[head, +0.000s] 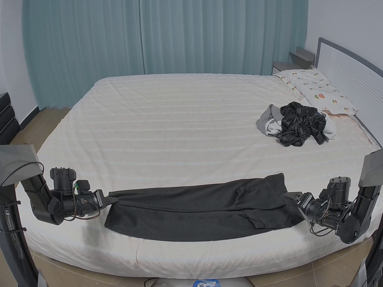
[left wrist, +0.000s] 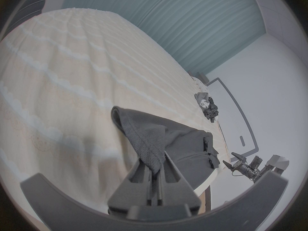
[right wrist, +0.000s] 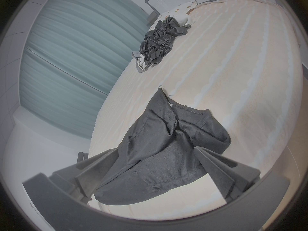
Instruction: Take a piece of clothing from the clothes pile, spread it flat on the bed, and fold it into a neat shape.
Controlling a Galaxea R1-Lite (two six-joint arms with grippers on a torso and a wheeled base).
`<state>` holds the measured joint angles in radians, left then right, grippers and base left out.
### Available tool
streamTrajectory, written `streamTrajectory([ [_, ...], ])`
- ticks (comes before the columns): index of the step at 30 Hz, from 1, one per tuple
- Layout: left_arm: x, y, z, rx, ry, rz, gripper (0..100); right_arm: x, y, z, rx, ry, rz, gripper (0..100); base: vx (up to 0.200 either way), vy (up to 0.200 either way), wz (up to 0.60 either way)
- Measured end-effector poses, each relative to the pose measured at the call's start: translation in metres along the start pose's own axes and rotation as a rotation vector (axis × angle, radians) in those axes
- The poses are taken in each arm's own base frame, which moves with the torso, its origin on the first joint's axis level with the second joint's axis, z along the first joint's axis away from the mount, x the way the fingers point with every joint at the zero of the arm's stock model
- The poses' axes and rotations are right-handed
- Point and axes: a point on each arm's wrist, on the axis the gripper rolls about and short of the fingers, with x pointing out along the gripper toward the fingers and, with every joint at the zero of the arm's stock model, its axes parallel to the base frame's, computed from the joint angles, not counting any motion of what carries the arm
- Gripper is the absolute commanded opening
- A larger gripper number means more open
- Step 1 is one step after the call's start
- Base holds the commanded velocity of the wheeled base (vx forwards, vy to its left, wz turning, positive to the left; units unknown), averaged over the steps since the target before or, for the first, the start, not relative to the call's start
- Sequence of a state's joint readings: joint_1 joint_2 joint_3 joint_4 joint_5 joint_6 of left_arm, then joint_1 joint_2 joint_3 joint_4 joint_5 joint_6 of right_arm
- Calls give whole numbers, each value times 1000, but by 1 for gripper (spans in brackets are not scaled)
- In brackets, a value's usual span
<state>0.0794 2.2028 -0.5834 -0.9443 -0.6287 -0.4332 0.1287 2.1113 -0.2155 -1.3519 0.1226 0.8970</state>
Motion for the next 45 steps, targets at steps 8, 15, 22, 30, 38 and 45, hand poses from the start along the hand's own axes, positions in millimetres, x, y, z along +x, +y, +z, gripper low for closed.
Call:
streamTrajectory([
  [8, -5, -17, 0, 29, -12, -1, 0, 0, 0, 0, 1, 1, -1, 100, 0, 0, 0],
  [15, -5, -36, -1, 62, -30, 5, 0, -1, 0, 0, 0, -3, 3, 100, 0, 0, 0],
  [22, -4, -52, -2, 96, -48, 12, 0, -4, 0, -1, -3, -3, 8, 100, 0, 0, 0],
  [30, -2, -59, -5, 100, -24, 7, 0, -4, 1, -2, -4, -1, 10, 100, 0, -75, 0],
  [38, 0, -65, -5, 110, -18, -3, 0, -4, 1, -2, -6, -1, 10, 100, 0, -200, 0],
  [45, 3, -71, -9, 123, -8, -6, 0, -4, 1, -2, -5, -2, 10, 100, 0, -200, 0],
])
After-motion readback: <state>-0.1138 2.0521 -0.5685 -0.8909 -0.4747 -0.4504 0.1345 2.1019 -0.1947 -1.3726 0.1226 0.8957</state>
